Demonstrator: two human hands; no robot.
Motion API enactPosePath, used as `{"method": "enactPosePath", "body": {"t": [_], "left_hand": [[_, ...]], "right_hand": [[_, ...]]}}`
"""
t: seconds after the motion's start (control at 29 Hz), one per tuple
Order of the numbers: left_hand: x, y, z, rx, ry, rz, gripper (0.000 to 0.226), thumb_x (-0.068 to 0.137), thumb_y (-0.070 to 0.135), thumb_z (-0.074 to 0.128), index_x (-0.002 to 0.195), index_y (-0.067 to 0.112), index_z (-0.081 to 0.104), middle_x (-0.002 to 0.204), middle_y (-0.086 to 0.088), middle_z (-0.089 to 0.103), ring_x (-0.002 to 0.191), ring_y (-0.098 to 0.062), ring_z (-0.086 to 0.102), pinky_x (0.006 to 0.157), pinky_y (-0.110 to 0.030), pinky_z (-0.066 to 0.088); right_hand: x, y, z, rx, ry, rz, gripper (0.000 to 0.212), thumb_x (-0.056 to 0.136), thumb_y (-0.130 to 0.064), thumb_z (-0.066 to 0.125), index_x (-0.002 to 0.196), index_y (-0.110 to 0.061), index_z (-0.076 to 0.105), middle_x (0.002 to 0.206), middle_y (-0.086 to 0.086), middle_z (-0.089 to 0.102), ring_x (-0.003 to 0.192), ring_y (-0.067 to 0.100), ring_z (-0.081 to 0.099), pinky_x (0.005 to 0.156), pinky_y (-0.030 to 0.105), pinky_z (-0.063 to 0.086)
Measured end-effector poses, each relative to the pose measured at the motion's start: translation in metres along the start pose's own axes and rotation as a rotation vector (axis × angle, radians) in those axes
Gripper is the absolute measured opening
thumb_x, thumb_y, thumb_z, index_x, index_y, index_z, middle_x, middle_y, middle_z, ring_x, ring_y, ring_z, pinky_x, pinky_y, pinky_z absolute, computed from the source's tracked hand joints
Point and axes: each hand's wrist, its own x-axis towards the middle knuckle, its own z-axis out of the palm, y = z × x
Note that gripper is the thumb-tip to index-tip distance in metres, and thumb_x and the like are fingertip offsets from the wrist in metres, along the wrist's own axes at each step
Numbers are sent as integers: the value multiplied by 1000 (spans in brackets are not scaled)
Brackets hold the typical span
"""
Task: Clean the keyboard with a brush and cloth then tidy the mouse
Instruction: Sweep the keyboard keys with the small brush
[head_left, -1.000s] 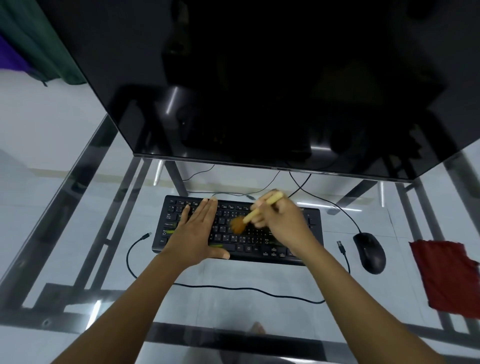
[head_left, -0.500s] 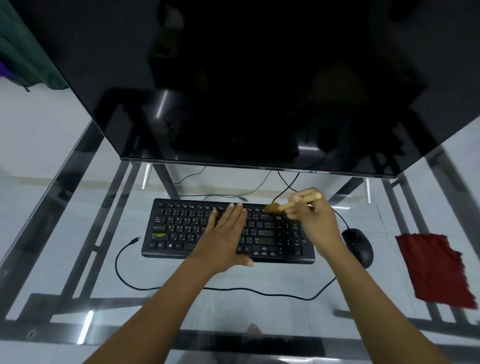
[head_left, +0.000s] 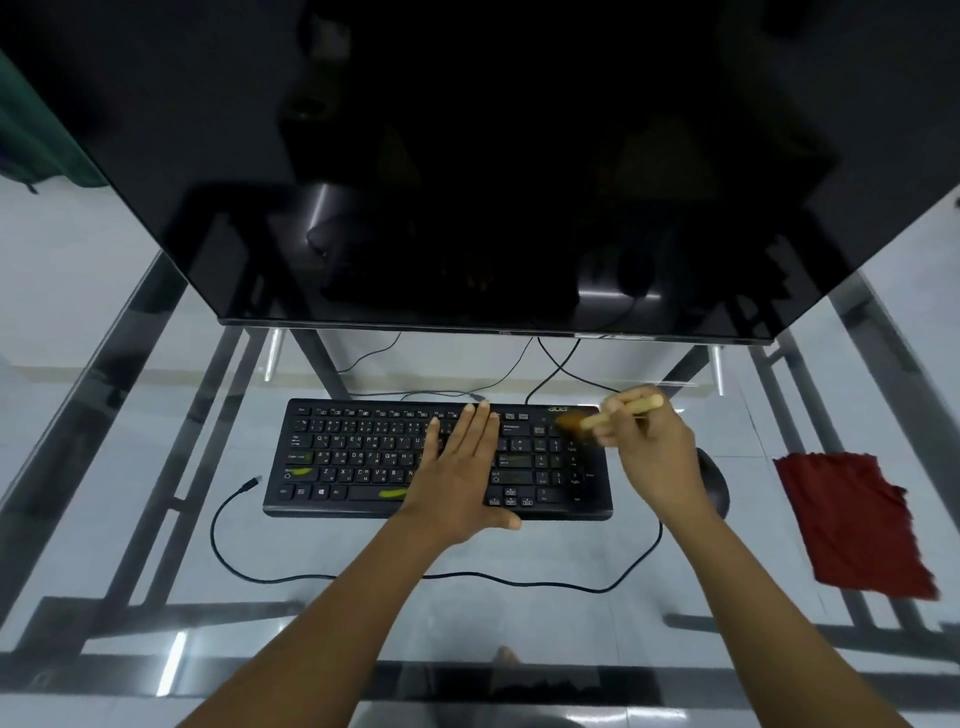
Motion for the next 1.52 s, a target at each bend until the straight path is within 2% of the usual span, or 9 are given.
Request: {"method": "enactPosePath", "body": {"t": [0.34,0.48,0.59,0.86,1.0,1.14,1.28,1.45,1.52], "left_hand": [[-2,-8,3,38,-1,23,124,68,84,47,150,18,-18,156,5,-29,141,-12,-29,118,-46,-12],[2,-5,-3,-9,-18,12,123,66,84,46,151,18,-14,157,4,-26,142,-11,-27,117,-46,-14],[3,-3,-6,29,-22,-2,122,70,78,55,152,18,-11,157,0,-24,142,-16,-27,116,-51,-13],[3,-7,1,19,14,-55,122,65,81,56,152,26,-9,158,-1,-24,142,-21,-29,116,-53,-12],[3,-8,3,13,28,-53,123,64,83,55,152,26,-8,158,0,-25,142,-20,-29,116,-52,-11],[3,-9,2,28,1,-69,123,65,83,55,152,27,-11,157,1,-27,141,-20,-30,116,-53,-11],[4,-6,2,23,-2,-71,123,65,82,55,151,27,-13,156,1,-29,141,-20,-31,116,-52,-12],[3,-7,0,24,-11,-77,124,65,82,56,151,25,-14,156,1,-28,141,-20,-31,116,-52,-11],[3,-5,-1,43,-26,-84,127,67,82,53,150,21,-19,155,1,-30,140,-20,-32,116,-52,-11]], "right_hand": [[-31,9,-4,-22,-197,104,13,98,-19,53,86,-17,59,75,1,73,70,16,70,68,20,56],[-30,12,-13,-57,76,22,16,96,-15,55,81,-20,57,80,-7,67,70,5,63,65,5,45],[-31,11,-13,31,-201,136,13,97,-21,54,86,-15,61,72,1,74,67,14,70,69,26,59],[-30,6,-6,16,-201,143,14,96,-25,56,87,-16,60,73,4,73,68,17,70,69,31,59],[-21,9,-10,-67,43,93,16,96,-16,53,81,-21,57,77,-1,70,71,13,65,64,11,47],[-24,7,-10,110,-191,200,13,97,-16,53,87,-14,61,75,4,74,69,17,70,72,25,59],[-23,8,-11,14,139,96,13,95,-17,57,83,-22,59,83,-3,69,69,4,65,66,3,44],[-21,11,-4,38,-203,150,10,97,-20,55,89,-18,61,81,7,73,70,17,71,72,30,59],[-15,6,-5,-58,22,86,19,98,-20,53,81,-29,55,76,-5,69,69,9,67,65,17,52]]}}
